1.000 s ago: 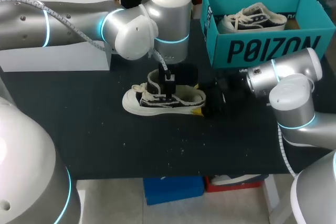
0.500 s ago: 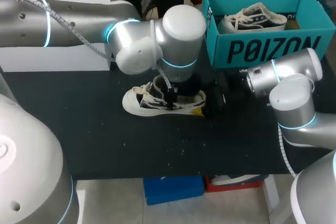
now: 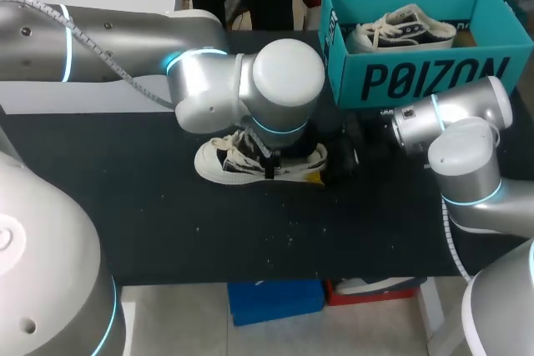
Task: Take the shoe out of the shoebox, open the shoe tongue, remove and reinsert the insole, then place the shoe into the shoebox
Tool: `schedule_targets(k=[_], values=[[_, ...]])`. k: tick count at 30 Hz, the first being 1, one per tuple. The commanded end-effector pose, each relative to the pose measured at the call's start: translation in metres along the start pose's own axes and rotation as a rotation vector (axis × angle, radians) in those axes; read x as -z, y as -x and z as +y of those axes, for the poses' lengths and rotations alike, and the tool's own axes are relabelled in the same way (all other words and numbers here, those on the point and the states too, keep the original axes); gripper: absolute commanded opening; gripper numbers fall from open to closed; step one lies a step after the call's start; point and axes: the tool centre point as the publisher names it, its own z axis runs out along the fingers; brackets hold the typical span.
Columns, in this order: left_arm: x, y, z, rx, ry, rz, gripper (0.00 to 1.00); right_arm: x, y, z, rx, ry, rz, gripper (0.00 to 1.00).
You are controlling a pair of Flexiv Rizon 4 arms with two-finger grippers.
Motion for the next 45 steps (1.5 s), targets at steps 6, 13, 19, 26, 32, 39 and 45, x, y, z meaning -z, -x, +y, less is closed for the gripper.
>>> schedule_targets(k=[6,13,19,26,32,39,45], values=[[-0.101,0.017,0.009,0.035,-0.014,-0.160,0.41,-0.001,0.000,-0.002,-0.002,-0.001,-0.002,0.00],[-0.104,0.016,0.006,0.035,-0.027,-0.133,0.13,-0.001,0.000,-0.002,-0.002,-0.001,-0.002,0.00],[-0.099,0.012,0.004,0.002,-0.039,-0.069,0.00,-0.001,0.000,-0.002,-0.002,-0.001,-0.002,0.00],[-0.073,-0.002,0.001,-0.090,-0.080,0.077,0.00,-0.001,0.000,-0.002,-0.002,-0.001,-0.002,0.00],[-0.048,-0.013,0.001,-0.110,-0.106,0.169,0.00,-0.001,0.000,-0.002,-0.002,-0.001,-0.002,0.00],[-0.025,-0.013,0.001,-0.095,-0.126,0.208,0.00,-0.001,0.000,-0.002,-0.002,-0.001,-0.002,0.00],[-0.007,-0.004,0.003,-0.071,-0.143,0.226,0.00,-0.001,0.000,-0.002,-0.002,-0.001,-0.002,0.00]])
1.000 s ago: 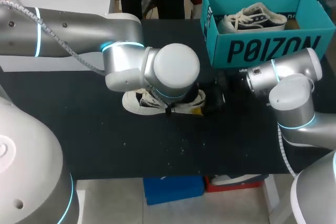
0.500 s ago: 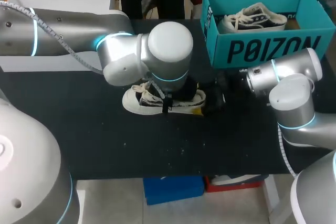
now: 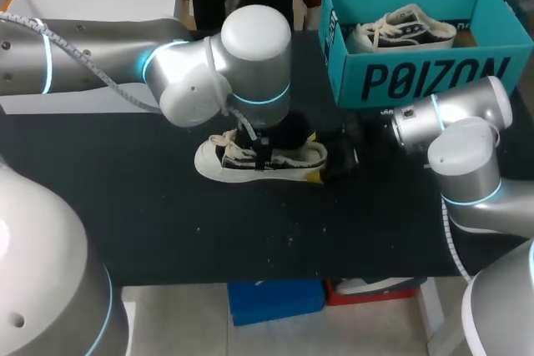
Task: Take the shoe out of the shoebox, open the shoe tongue, remove and reinsert the insole, then place the shoe into the shoebox
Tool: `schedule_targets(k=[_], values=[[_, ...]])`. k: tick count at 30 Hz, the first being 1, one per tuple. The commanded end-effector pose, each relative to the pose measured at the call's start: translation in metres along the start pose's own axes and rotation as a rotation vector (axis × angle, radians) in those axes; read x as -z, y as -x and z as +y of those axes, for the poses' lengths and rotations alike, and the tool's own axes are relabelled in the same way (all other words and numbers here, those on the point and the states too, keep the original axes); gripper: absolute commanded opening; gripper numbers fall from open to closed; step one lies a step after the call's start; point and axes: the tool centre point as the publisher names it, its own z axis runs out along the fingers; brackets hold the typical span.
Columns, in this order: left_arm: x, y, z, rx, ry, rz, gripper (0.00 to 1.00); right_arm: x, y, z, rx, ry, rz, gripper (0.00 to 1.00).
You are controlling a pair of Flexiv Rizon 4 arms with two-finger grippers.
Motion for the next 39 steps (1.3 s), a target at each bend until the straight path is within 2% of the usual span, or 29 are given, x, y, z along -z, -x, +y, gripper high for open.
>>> schedule_targets(k=[1,14,26,34,39], values=[[-0.001,0.007,0.004,0.013,-0.014,0.013,0.00,-0.001,0.000,-0.002,0.000,-0.001,-0.001,0.00],[0.036,0.016,0.010,0.059,-0.061,0.025,0.00,-0.001,0.000,-0.002,0.000,-0.001,-0.001,0.00],[0.052,0.007,0.002,0.030,-0.137,0.042,0.00,-0.001,0.000,-0.002,0.000,-0.001,-0.001,0.00],[0.035,0.002,-0.010,0.004,-0.117,0.041,0.00,-0.001,0.000,-0.002,0.000,-0.001,-0.001,0.00],[0.027,0.004,-0.017,-0.023,-0.130,0.031,0.00,-0.001,0.000,-0.002,0.000,-0.001,-0.001,0.00]])
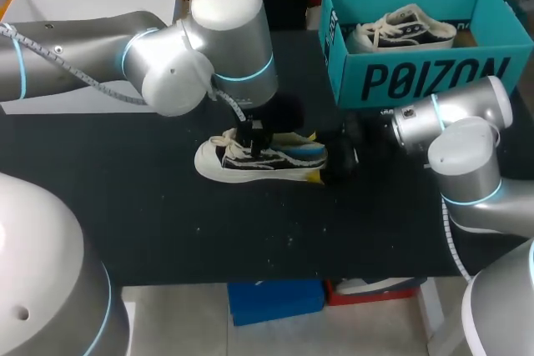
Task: Take the shoe out of the shoebox, open the shoe tongue, remove and reinsert the insole, then place the shoe into the shoebox
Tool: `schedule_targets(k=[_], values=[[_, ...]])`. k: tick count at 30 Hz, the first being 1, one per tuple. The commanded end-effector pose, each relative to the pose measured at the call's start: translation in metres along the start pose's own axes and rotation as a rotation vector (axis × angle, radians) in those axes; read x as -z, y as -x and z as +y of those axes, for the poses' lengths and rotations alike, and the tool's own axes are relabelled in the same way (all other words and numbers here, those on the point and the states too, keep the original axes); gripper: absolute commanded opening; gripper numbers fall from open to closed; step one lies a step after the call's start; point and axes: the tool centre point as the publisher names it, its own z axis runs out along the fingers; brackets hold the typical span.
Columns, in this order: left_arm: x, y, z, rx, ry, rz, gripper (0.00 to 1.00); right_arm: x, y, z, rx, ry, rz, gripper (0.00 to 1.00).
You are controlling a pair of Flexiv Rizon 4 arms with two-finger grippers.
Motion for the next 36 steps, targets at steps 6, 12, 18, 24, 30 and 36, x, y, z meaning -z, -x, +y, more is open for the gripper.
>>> schedule_targets(k=[6,12,18,24,30,36], values=[[-0.002,0.007,-0.006,-0.018,-0.043,-0.059,1.00,-0.001,0.000,-0.002,-0.001,-0.001,-0.001,0.00],[-0.005,0.006,-0.010,-0.047,-0.050,-0.118,1.00,-0.001,0.000,-0.002,-0.001,-0.001,-0.001,0.00],[-0.012,0.008,-0.018,-0.027,-0.063,-0.159,0.75,-0.001,0.000,-0.002,-0.001,-0.001,-0.001,0.00],[-0.013,0.013,-0.033,-0.040,-0.072,-0.204,0.51,-0.001,0.000,-0.002,-0.001,-0.001,-0.001,0.00],[-0.019,0.015,-0.048,-0.051,-0.076,-0.237,0.46,-0.001,0.000,-0.002,-0.001,-0.001,-0.001,0.00],[-0.015,0.020,-0.059,-0.036,-0.091,-0.266,0.40,-0.001,0.000,-0.002,-0.001,-0.001,-0.001,0.00]])
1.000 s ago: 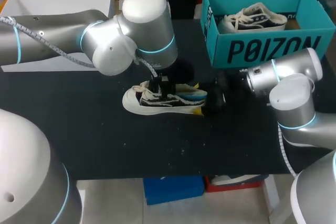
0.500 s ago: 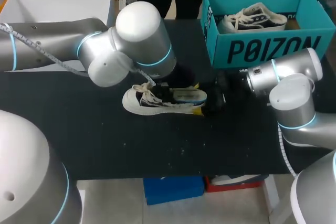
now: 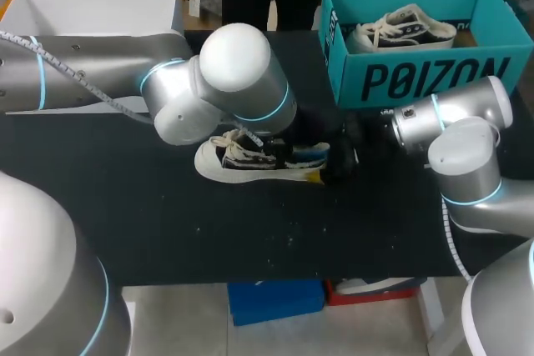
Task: Take the shoe out of the shoebox, open the shoe tongue, remove and reinsert the insole, then place the shoe into the shoebox
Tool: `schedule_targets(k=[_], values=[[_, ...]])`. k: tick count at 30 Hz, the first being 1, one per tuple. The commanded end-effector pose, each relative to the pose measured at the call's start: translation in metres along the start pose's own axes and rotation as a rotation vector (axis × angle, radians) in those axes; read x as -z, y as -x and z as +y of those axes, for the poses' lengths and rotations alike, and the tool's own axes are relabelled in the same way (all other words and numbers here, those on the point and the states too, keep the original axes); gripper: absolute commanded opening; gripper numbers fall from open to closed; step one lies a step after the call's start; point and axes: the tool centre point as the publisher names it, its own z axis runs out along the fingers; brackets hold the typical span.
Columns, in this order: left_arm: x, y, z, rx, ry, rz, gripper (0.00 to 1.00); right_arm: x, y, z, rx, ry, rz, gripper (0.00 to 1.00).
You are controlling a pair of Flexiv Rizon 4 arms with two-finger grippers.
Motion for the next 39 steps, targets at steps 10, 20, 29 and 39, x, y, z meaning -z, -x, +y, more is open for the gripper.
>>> schedule_targets(k=[10,20,29,39], values=[[0.007,0.004,-0.015,0.037,-0.001,-0.053,0.33,-0.001,0.000,-0.002,-0.001,-0.002,-0.001,0.00],[0.009,0.003,-0.011,0.065,0.001,-0.043,0.00,-0.001,0.000,-0.002,-0.001,-0.002,-0.001,0.00],[0.025,-0.001,-0.015,0.068,-0.051,0.002,0.00,-0.001,0.000,-0.002,-0.001,-0.002,-0.001,0.00],[0.103,0.002,-0.061,0.122,-0.247,0.084,0.00,-0.001,0.000,-0.002,-0.001,-0.002,-0.001,0.00]])
